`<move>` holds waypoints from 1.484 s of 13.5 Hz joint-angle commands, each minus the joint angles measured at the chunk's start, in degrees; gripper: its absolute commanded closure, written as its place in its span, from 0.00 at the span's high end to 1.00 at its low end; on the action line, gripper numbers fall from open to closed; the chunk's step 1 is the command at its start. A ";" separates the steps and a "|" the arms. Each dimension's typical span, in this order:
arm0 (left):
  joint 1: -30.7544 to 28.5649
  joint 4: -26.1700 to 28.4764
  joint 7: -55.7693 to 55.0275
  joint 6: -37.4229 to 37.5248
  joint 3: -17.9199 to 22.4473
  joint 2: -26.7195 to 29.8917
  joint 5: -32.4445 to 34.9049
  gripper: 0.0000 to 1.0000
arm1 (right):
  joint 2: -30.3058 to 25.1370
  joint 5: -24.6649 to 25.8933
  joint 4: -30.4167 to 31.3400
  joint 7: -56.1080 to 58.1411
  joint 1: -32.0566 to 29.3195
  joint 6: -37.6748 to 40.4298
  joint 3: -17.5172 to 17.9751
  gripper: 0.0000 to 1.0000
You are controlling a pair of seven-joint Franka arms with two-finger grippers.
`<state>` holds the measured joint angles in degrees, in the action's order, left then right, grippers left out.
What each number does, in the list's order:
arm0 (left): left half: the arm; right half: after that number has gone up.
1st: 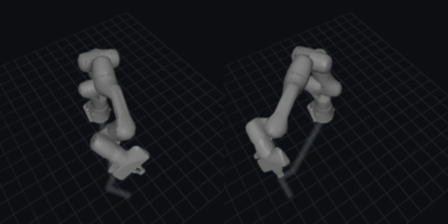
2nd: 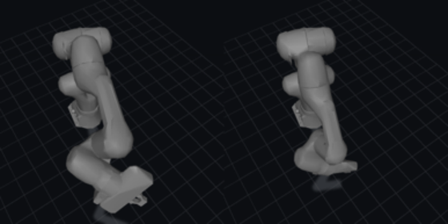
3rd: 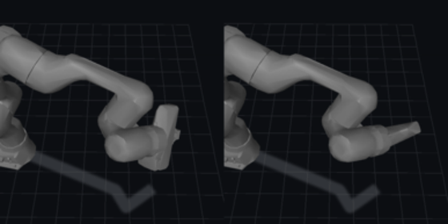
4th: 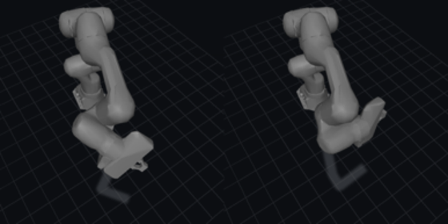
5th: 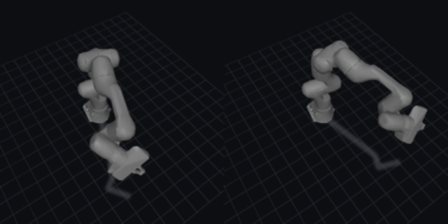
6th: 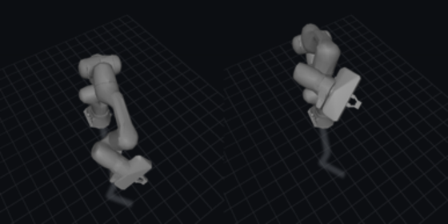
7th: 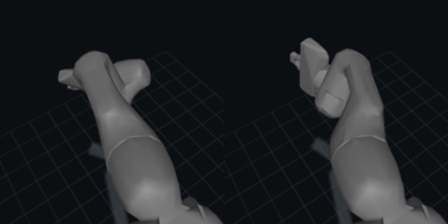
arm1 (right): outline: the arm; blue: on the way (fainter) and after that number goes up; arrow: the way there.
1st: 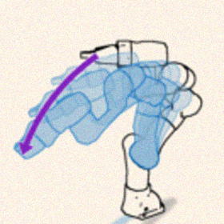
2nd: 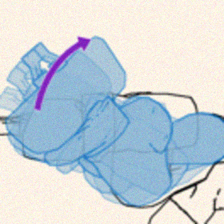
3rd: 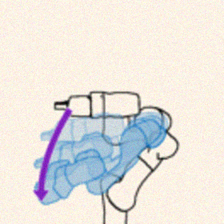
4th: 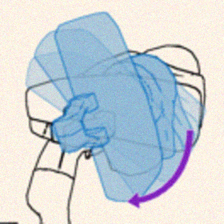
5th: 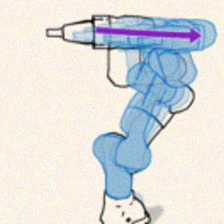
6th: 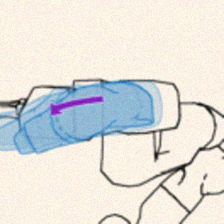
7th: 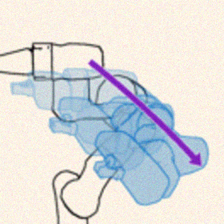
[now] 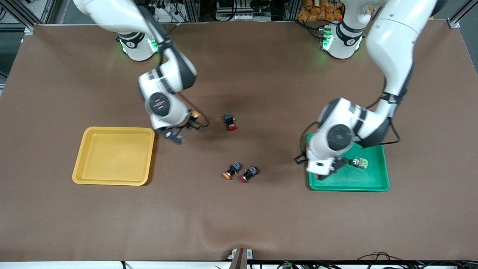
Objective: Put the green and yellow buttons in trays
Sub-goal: 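Place the orange button in the green tray, the blue button in the yellow, then raise the right gripper from the yellow tray while the left gripper returns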
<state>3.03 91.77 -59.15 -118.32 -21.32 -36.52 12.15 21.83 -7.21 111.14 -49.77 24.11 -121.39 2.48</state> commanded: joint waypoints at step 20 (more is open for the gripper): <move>-12.96 -0.96 41.62 18.02 -2.33 21.39 1.56 1.00 | 9.02 11.87 -3.56 49.68 -33.69 -11.33 1.12 1.00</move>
<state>-8.53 91.65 -24.25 -103.99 -23.53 -18.79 13.69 30.93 4.41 109.02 0.26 -9.16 -134.06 2.62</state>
